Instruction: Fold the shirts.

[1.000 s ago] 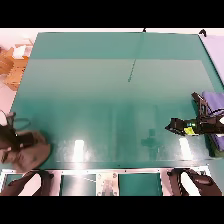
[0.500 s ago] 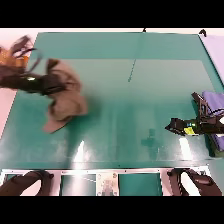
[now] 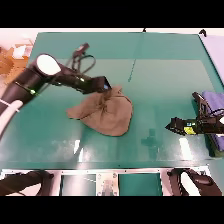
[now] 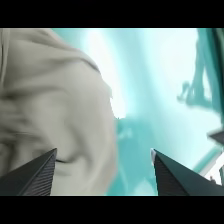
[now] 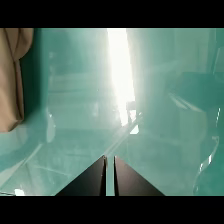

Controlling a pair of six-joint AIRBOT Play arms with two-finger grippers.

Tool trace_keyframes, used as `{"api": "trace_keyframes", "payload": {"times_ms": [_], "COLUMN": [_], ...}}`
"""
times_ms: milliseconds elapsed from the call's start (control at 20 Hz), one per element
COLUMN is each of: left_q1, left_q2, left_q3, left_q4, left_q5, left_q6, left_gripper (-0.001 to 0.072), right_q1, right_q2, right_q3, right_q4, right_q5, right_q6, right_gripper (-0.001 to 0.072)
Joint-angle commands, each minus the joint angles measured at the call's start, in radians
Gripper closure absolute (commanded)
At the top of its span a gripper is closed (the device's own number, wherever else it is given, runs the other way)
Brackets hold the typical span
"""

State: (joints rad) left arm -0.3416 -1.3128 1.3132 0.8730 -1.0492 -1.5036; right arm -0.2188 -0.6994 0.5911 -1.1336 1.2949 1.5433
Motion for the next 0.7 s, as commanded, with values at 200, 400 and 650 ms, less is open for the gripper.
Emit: {"api": "trace_keyframes", "payload": {"times_ms": [200, 400, 650], "left_q1": [0.416, 0.49, 0.487], "left_q2": [0.056, 0.055, -0.008], "left_q3": [-0.092, -0.406, -0.555], "left_q4": [0.214, 0.138, 0.117], "left_q5": [-0.33, -0.176, 0.025], "left_q6": [-0.014, 0.005, 0.026], "left_gripper": [0.004, 0.004, 0.0041], "right_q1": [0.007, 0.046, 0.233], "right_q2": [-0.1, -0.398, -0.799], "right_q3": [0.002, 0.102, 0.409], "right_q4": [0.261, 0.497, 0.501], "right_q5": [-0.172, -0.232, -0.253], "right_q6": [-0.161, -0.344, -0.385], "right_gripper": [0.0204, 0.021, 0.0224]}}
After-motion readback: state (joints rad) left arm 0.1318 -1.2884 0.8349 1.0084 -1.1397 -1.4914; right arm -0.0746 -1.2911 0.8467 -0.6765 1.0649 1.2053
